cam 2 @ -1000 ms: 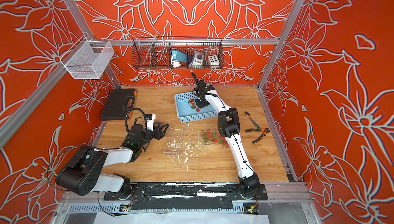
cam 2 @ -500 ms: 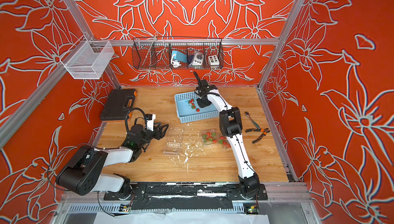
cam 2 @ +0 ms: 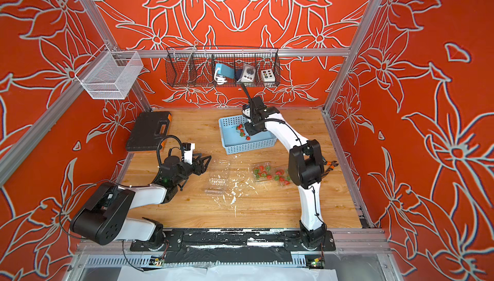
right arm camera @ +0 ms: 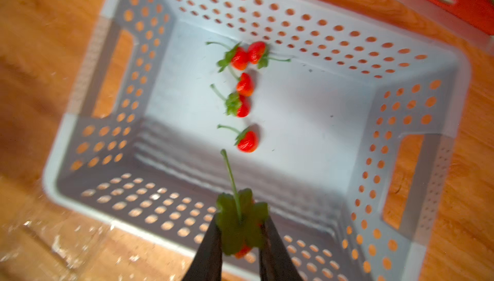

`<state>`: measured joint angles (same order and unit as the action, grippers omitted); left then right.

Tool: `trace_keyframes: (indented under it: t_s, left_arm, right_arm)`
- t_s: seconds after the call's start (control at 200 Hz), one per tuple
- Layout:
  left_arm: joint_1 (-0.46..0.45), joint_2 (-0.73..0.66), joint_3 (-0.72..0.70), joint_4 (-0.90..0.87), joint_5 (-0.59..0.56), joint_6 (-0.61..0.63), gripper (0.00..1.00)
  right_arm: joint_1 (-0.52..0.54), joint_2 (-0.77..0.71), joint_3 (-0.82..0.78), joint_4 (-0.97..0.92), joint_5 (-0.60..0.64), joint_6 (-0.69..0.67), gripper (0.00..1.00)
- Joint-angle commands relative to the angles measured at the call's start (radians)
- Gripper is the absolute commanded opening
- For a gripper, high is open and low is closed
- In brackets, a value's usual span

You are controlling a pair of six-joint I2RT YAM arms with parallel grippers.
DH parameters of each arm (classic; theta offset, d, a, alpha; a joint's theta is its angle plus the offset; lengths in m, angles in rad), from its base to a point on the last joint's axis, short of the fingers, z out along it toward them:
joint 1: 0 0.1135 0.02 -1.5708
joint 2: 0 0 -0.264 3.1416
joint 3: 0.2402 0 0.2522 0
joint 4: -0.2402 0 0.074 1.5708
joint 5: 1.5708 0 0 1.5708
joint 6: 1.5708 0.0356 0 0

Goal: Pack strawberries into containers
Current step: Pick up the strawberry from the basket, then place the strawberry in the packing box.

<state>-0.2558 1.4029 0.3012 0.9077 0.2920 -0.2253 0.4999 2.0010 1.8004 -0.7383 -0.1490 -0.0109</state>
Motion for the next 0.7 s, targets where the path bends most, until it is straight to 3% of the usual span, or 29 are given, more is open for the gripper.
trace_keyframes:
  t_s: [0.0,0.135,0.33,0.696]
  left_arm:
    - [-0.003,-0.022,0.012,0.028,-0.02,-0.001,0.67]
    - [0.001,-0.027,0.008,0.028,-0.038,-0.008,0.67]
    - [0.007,-0.031,0.005,0.024,-0.05,-0.015,0.67]
    - [0.011,-0.036,0.003,0.028,-0.044,-0.02,0.67]
  right_arm:
    - [0.084,-0.134,-0.167,0.085,-0.051,0.008,0.24]
    - [0.207,-0.25,-0.346,0.137,-0.099,0.04,0.24]
    - [0.356,-0.306,-0.476,0.174,-0.148,0.068,0.25]
    - [0.494,-0.139,-0.413,0.155,-0.134,0.06,0.26]
